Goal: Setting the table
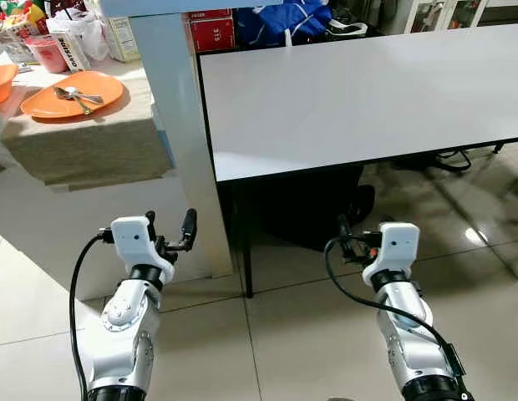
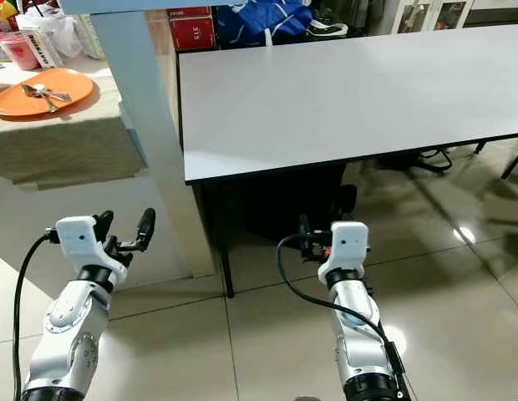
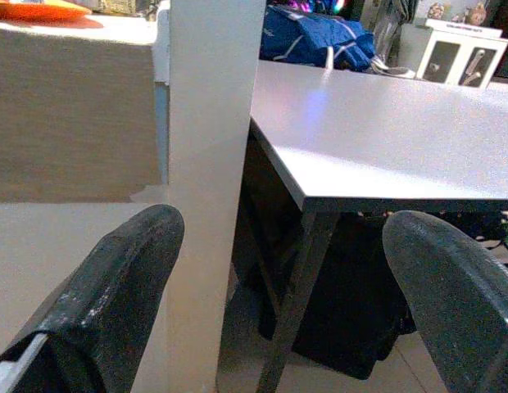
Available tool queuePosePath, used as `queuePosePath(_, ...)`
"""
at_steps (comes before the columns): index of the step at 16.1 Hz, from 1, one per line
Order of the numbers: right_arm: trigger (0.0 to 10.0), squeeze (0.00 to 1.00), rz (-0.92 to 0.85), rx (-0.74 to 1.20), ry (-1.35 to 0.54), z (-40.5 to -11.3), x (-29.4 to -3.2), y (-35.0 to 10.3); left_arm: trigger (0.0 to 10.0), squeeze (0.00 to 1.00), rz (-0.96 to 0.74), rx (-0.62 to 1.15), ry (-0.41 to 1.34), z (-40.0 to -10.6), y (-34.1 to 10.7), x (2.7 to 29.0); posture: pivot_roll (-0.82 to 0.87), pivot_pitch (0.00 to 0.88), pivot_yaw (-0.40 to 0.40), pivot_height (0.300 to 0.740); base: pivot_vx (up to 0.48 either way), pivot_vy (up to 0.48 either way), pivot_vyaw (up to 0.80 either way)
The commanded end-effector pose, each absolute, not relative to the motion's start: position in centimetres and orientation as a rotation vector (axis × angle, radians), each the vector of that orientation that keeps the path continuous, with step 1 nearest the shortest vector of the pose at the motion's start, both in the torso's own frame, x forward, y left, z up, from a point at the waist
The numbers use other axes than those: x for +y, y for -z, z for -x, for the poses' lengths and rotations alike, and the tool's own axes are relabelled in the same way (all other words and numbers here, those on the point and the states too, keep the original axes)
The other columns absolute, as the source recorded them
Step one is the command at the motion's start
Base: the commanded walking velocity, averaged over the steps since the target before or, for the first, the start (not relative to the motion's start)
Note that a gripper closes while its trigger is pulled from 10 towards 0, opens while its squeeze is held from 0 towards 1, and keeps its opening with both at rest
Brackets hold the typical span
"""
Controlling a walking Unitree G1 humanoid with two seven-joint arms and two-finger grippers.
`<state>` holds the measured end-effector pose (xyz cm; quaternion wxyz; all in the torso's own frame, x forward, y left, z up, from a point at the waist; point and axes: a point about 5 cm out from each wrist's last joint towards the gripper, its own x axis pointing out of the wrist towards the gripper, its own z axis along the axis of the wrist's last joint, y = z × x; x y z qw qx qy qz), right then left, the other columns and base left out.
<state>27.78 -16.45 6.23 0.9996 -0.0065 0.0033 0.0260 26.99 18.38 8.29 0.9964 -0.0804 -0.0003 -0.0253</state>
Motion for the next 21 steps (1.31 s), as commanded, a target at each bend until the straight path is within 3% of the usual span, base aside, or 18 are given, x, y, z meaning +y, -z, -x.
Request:
queuePosePath(1,10.0,0.00,0.013,0.018,-0.086,-28.04,-15.98,-6.16,10.0,0.00,0.162,0.030,0.041,-27.02,-7.85,18.47,-0.21,0.006,0.081,0.740,0.000,0.480,0.00)
queuePosePath(18,10.0,0.00,0.039,0.021,-0.144,-28.45,-15.27,-6.16,10.0,0.00,0.155,0.054,-0.009,-27.96,-7.83,18.52,-0.20,0.003,0.076,0.740,0.000,0.480,0.00)
queuePosePath(21,10.0,0.00,0.044,0.024,-0.149,-28.60,-15.27,-6.10,10.0,0.00,0.138,0.050,-0.003,-27.99,-7.89,18.50,-0.20,0.000,0.076,0.740,0.000,0.115,0.00)
